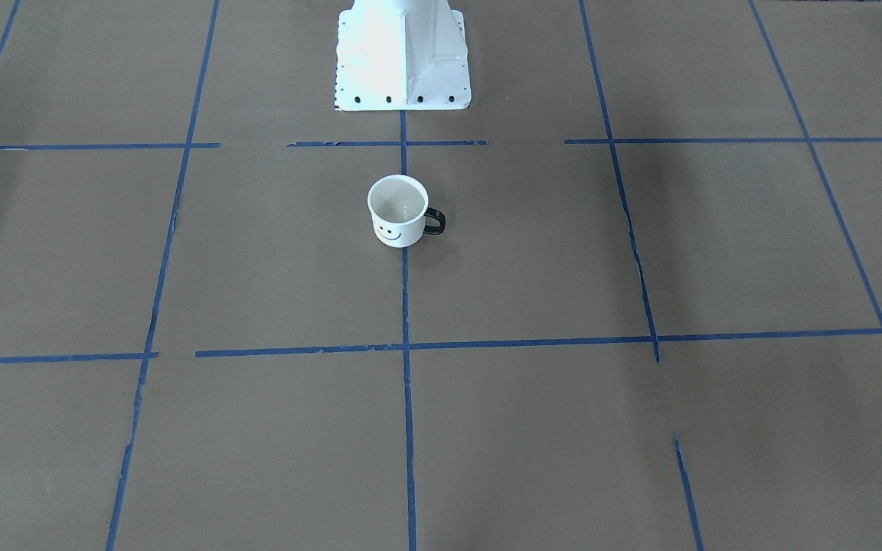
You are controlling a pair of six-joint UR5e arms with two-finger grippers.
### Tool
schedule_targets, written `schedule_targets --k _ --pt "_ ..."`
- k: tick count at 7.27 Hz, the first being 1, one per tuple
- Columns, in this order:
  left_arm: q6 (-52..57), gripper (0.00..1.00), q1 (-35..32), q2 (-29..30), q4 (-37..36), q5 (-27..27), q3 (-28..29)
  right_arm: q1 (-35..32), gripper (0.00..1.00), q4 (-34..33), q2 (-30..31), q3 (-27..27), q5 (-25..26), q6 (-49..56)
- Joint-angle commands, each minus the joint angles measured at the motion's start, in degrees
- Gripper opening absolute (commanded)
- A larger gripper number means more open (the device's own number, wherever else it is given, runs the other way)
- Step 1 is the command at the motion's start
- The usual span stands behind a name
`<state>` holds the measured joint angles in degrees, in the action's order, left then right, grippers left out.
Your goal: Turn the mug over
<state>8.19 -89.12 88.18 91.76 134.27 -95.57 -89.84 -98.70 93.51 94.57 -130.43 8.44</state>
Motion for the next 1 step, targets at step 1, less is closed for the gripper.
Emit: schedule_targets --k 1 --pt "0.1 1.00 0.0 0.1 0.0 0.0 0.3 0.0 1.00 0.0 0.0 0.0 0.0 0.0"
